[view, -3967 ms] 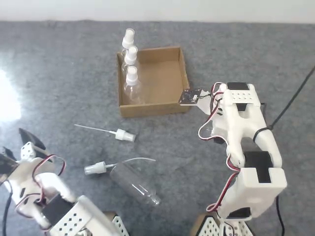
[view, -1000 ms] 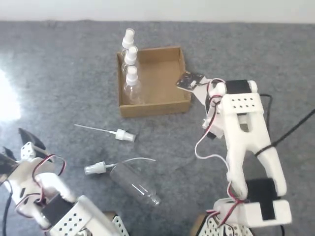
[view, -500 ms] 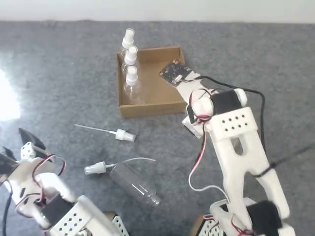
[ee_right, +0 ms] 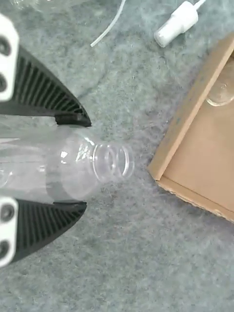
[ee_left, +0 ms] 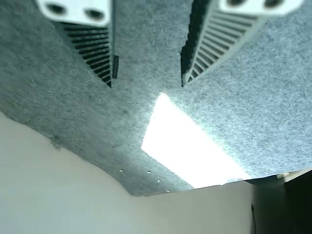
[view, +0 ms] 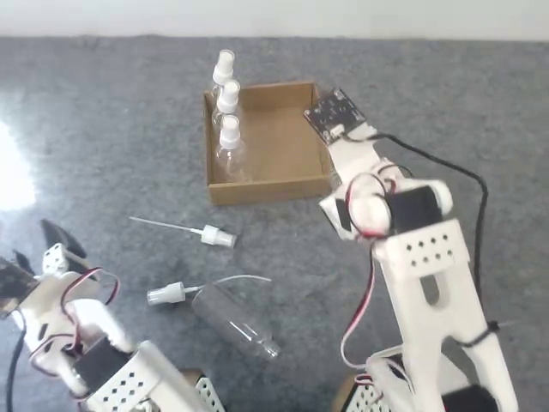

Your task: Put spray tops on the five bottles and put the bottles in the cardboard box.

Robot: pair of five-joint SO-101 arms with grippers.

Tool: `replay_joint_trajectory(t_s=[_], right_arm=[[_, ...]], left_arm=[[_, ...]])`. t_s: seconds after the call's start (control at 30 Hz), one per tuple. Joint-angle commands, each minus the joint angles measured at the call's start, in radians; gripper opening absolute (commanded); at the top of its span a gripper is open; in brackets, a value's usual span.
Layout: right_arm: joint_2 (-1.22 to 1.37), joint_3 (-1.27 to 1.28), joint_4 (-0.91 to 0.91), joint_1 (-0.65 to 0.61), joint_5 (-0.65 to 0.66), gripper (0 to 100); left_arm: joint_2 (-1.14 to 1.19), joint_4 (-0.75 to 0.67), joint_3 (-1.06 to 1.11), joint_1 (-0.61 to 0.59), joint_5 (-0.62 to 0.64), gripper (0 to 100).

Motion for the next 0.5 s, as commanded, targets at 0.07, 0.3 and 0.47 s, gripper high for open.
replay_joint_trajectory(t_s=[0.07, 0.3, 0.47], right_arm=[[-0.211, 0.097, -0.094, -0.01, -0.002, 10.4], [-0.311, 0.17, -0.122, -0.01, -0.009, 10.4], [-0.341, 0.276, -0.217, -0.002, -0.029, 10.4]], left_arm=[[-0.011, -0.032, -0.016, 0.048, -0.034, 20], [-0.011, -0.032, -0.048, 0.107, -0.034, 20], [-0.005, -0.025, -0.111, 0.176, -0.129, 20]])
